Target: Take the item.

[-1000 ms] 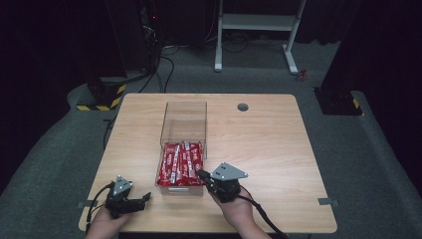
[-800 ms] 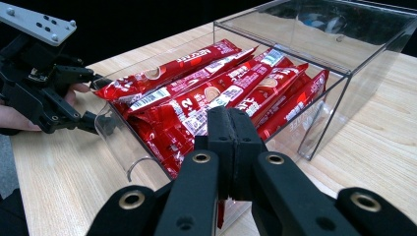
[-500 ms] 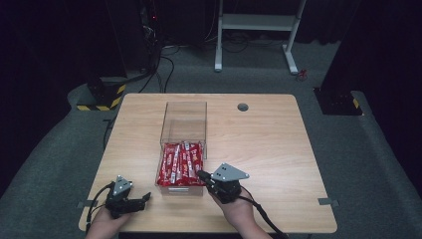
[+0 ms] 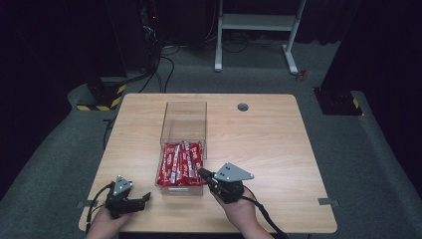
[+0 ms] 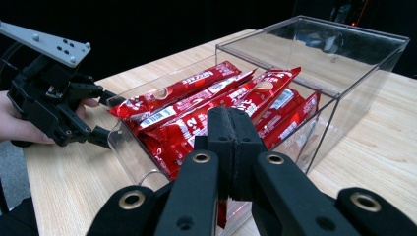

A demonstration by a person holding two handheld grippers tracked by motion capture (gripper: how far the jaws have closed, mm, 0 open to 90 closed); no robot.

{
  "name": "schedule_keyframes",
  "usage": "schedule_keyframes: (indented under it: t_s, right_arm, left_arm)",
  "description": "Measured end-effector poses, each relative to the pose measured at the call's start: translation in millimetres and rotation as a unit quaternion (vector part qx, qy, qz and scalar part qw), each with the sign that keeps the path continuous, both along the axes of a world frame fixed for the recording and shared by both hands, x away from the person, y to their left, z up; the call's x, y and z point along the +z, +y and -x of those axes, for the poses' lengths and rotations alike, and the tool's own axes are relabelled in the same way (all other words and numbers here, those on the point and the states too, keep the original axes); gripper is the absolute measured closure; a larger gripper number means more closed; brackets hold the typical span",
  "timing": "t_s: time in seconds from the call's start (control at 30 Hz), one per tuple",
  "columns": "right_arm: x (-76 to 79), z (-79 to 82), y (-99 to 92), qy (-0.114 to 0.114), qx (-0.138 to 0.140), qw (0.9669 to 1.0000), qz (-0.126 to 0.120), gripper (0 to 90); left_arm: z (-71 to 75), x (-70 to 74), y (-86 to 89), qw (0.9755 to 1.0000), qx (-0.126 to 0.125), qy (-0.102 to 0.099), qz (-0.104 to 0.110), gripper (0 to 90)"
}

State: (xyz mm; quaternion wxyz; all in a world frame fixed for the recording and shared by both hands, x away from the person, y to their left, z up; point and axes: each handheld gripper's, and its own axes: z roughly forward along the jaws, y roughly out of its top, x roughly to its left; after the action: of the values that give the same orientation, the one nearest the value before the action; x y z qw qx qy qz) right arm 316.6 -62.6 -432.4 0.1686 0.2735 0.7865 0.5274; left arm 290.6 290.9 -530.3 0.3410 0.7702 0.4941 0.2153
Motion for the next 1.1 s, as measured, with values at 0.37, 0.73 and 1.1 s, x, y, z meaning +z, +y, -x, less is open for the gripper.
schedule_keyframes:
  t_s: [0.37, 0.73, 1.1]
  right_arm:
    - [7.0, -0.5, -6.8, -0.011, -0.007, 0.9999, -0.011, 89.9]
    - [11.9, -3.0, -14.6, -0.018, -0.016, 0.9996, -0.018, 90.0]
    - [12.6, -7.2, -21.0, -0.019, -0.031, 0.9991, -0.022, 89.9]
  left_arm:
    - [0.0, -0.1, -0.1, 1.0000, 0.000, 0.000, 0.000, 14.2]
    - [0.1, -0.1, -0.2, 1.0000, 0.000, 0.000, 0.000, 14.2]
    - [0.0, -0.1, -0.2, 1.0000, 0.000, 0.000, 0.000, 14.2]
